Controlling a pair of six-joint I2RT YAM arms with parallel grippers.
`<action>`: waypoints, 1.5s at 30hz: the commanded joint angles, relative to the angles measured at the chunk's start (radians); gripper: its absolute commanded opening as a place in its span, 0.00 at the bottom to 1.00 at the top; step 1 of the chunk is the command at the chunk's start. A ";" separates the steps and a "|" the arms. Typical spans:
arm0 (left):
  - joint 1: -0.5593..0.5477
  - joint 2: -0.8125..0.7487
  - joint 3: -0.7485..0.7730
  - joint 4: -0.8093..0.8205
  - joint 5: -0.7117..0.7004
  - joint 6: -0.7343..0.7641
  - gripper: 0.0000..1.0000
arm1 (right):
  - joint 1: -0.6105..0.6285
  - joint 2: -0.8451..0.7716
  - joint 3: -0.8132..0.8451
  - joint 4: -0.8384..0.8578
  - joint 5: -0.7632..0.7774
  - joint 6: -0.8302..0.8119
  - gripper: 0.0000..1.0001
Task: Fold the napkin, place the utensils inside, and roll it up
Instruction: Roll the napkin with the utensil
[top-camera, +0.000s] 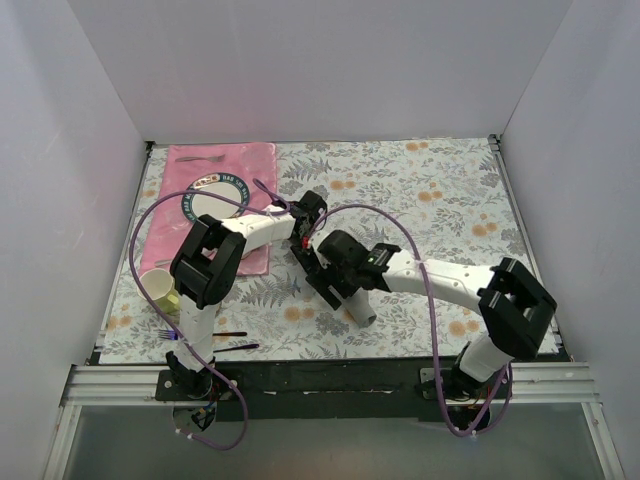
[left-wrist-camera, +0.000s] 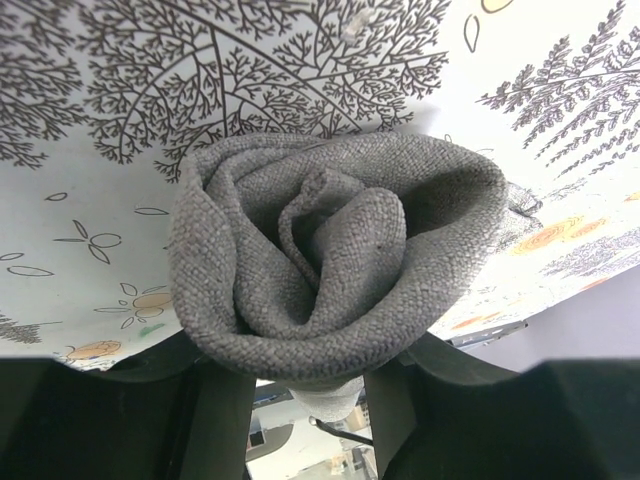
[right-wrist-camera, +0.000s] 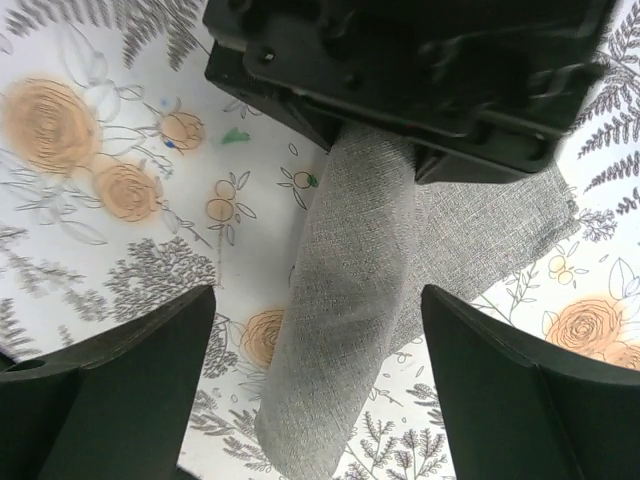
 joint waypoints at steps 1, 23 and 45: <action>0.011 -0.006 0.006 0.006 0.017 -0.020 0.40 | 0.056 0.081 0.040 -0.040 0.262 0.014 0.92; 0.077 -0.110 0.063 -0.018 -0.033 0.080 0.79 | -0.156 0.043 -0.155 0.188 -0.227 0.103 0.36; -0.011 -0.077 -0.005 -0.017 -0.023 -0.014 0.88 | -0.569 0.321 -0.164 0.322 -1.183 0.158 0.38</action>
